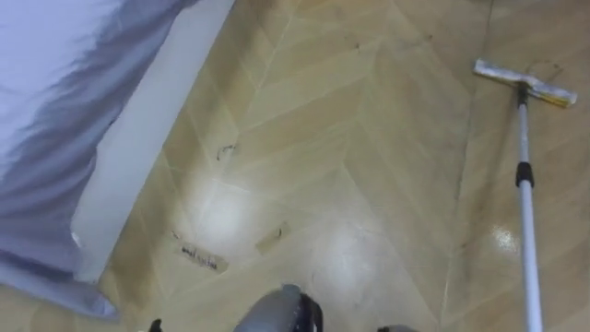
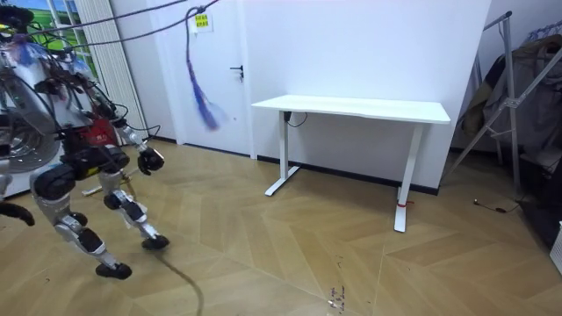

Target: Mop floor

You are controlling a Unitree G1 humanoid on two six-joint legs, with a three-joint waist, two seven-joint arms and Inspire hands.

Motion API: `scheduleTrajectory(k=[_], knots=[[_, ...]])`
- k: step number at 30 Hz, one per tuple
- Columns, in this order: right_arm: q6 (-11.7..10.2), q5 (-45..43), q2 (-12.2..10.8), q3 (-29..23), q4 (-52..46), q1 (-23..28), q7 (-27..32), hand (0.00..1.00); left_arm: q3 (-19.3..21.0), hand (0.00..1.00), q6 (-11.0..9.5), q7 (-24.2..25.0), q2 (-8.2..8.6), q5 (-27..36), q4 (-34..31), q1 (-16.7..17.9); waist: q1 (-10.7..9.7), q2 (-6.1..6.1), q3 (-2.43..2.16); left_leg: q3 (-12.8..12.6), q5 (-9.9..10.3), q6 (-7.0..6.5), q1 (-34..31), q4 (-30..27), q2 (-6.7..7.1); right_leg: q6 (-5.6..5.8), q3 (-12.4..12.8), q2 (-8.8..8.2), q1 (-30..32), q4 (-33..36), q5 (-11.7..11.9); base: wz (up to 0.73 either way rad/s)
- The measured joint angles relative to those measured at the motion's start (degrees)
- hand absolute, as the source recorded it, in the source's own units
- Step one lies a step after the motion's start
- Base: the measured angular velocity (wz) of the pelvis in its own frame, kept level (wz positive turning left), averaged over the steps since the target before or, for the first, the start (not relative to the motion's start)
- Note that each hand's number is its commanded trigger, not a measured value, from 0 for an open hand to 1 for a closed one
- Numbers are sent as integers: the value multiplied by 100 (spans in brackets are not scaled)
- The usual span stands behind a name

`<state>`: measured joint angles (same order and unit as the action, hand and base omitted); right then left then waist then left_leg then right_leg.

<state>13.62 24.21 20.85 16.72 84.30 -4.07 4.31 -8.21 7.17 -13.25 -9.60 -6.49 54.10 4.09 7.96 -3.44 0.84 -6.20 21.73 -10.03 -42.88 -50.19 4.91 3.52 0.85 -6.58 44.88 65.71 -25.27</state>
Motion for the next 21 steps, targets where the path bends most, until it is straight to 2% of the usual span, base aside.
scheduleTrajectory(k=[2, 3, 4, 5, 6, 7, 8, 9, 10, 11, 12, 13, 14, 15, 16, 17, 18, 19, 20, 21], knots=[[-53, -68, -172, -4, -7, 109, 102, 100, -23, 0, 79, -29, -1, 1, 14, 60, -166, -26, 5, 63, 28, 41, 158, 187, 52, -110, -121, 41, 197, -850, 77, -13], [-54, -147, -266, -14, -6, 142, 137, 100, -64, 0, 142, -60, 9, 8, 67, 95, -231, -21, 13, 133, 101, 88, 293, 229, 77, -183, -152, 138, 248, -1380, 226, -4], [-53, -232, -330, -67, -9, 177, 146, 100, -94, 0, 215, -112, 29, 9, 131, 134, -337, -37, 10, 200, 237, 138, 433, 186, 82, -306, -273, 213, 235, -1599, 473, 3], [-46, -277, -357, -99, -24, 218, 142, 100, -97, 0, 264, -116, 38, 9, 153, 145, -351, -39, 8, 230, 312, 175, 504, 140, 75, -379, -292, 261, 175, -1599, 529, 6], [-21, -389, -374, -191, -99, 229, 138, 100, -93, 0, 306, -121, 43, 13, 157, 178, -296, -33, 2, 281, 468, 260, 579, 9, 17, -416, -321, 332, 72, -1562, 561, -6], [7, -452, -366, -229, -142, 147, 136, 100, -89, 0, 351, -133, 28, 22, 159, 198, -271, -14, 13, 317, 587, 374, 584, -199, -53, -507, -444, 354, -2, -1448, 556, -15], [20, -453, -362, -229, -123, 62, 128, 100, -87, 0, 384, -136, 14, 33, 161, 198, -268, 19, 28, 331, 619, 435, 556, -365, -71, -578, -452, 356, 6, -1336, 492, -13], [22, -453, -322, -224, -58, -130, 91, 100, -100, 0, 429, -151, 7, 145, 197, 199, -260, 48, 46, 275, 603, 530, 404, -875, -175, -658, -453, 393, 10, -1119, 296, -12], [27, -446, -281, -219, -26, -350, 56, 100, -119, 0, 473, -166, -7, 260, 136, 223, -177, 127, 65, 257, 423, 804, 145, -1564, -274, -714, -434, 478, 21, -871, 99, -27], [91, -447, -239, -215, -7, -594, 30, 100, -168, 0, 500, -183, -18, 255, 75, 271, -7, 236, 68, 270, 102, 957, -116, -2176, -389, -740, -371, 567, 19, -667, -87, -34], [116, -443, -222, -212, -6, -734, 2, 100, -207, 0, 503, -195, -21, 256, 45, 322, 53, 290, 58, 291, -106, 1013, -257, -2445, -426, -760, -346, 622, 16, -611, -143, -36], [126, -387, -197, -171, -9, -1050, -46, 100, -261, 0, 506, -197, -34, 251, -32, 393, 134, 417, 84, 318, -439, 1093, -492, -2812, -413, -854, -264, 680, 5, -503, -211, -21], [131, -357, -174, -159, -26, -1209, -79, 100, -267, 0, 508, -197, -37, 252, -80, 421, 191, 469, 83, 319, -408, 1078, -592, -2777, -418, -865, -232, 703, 5, -478, -244, -12], [128, -252, -110, -163, -68, -1499, -143, 100, -271, 0, 477, -194, -51, 258, -205, 503, 249, 566, 92, 324, -272, 1017, -819, -2417, -413, -879, -221, 738, -14, -480, -271, -9], [109, -85, -45, -146, -92, -1697, -193, 100, -270, 0, 444, -181, -76, 265, -293, 566, 306, 622, 127, 363, -225, 1004, -966, -1733, -420, -826, -203, 788, -113, -547, -277, -9], [84, 7, -28, -103, -104, -1773, -202, 100, -270, 0, 436, -163, -89, 264, -296, 588, 359, 629, 131, 382, -237, 1022, -985, -1291, -417, -828, -209, 796, -194, -601, -286, -15], [56, 71, -19, -51, -182, -1890, -242, 100, -269, 0, 436, -119, -106, 259, -296, 678, 409, 672, 135, 406, -338, 1065, -982, -435, -419, -840, -236, 800, -380, -722, -336, -11], [19, 104, -9, -44, -195, -1923, -333, 100, -267, 0, 447, -56, -124, 256, -285, 693, 412, 679, 119, 456, -702, 912, -954, -39, -399, -797, -249, 783, -585, -856, -422, -3], [18, 144, 5, -49, -177, -1897, -396, 100, -256, 0, 454, -9, -132, 256, -282, 702, 408, 684, 88, 447, -774, 870, -901, 17, -396, -762, -268, 766, -673, -933, -460, 27], [22, 193, 55, -49, -153, -1791, -482, 100, -226, 0, 451, 63, -145, 255, -266, 664, 378, 698, 80, 367, -762, 734, -766, 82, -367, -662, -312, 687, -815, -1057, -539, 46]])
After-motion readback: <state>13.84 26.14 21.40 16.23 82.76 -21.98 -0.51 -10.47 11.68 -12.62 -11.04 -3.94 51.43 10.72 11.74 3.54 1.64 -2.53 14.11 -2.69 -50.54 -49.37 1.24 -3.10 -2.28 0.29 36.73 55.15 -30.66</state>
